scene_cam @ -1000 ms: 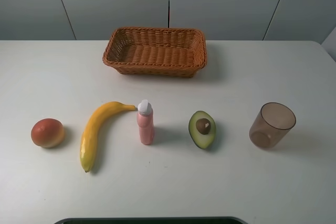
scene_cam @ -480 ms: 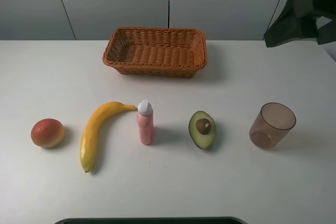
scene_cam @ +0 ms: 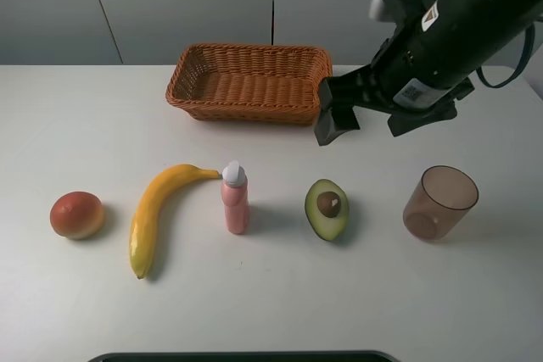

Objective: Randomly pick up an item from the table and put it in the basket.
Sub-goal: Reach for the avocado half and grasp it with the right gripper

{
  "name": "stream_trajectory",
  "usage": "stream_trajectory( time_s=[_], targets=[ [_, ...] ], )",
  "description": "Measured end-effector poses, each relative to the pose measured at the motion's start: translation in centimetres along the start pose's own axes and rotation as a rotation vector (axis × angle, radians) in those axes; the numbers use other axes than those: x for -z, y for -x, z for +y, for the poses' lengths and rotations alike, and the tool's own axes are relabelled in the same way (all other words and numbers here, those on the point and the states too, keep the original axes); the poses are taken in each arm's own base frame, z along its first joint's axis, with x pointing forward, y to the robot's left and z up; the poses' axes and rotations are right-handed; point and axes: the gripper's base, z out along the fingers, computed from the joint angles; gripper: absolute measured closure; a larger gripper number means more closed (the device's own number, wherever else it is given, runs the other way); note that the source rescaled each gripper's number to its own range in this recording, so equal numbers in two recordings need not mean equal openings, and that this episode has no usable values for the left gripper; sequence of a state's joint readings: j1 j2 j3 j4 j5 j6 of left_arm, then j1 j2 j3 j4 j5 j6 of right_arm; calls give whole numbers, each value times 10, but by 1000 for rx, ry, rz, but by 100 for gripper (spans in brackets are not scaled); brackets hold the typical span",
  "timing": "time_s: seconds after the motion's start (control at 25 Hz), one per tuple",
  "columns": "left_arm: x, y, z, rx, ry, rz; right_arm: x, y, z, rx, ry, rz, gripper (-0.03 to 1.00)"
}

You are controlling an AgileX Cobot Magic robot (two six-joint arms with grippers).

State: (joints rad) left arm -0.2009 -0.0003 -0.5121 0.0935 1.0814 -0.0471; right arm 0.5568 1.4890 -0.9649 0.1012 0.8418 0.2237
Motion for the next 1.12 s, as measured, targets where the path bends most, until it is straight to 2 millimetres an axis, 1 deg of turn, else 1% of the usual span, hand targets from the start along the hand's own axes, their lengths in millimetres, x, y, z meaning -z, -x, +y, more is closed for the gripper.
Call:
stream_trajectory(
  time_s=[0.12, 0.24, 0.36, 0.64, 0.96, 1.12],
  targets=[
    [0, 0, 0, 0, 0, 0, -28, 3, 0, -34, -13, 76, -3],
    [0, 0, 0, 0, 0, 0, -49, 4, -1, -82, -27, 127, -3],
    [0, 0, 0, 0, 0, 0, -65, 3, -1, -124, -23, 168, -3],
    [0, 0, 0, 0, 0, 0, -91, 1, -1, -173, -24, 240, -3],
    [0, 0, 0, 0, 0, 0, -119, -2, -3, -206, -36, 282, -3],
    [0, 0, 0, 0, 0, 0, -130, -4, -5, -211, -46, 308, -3]
  ],
)
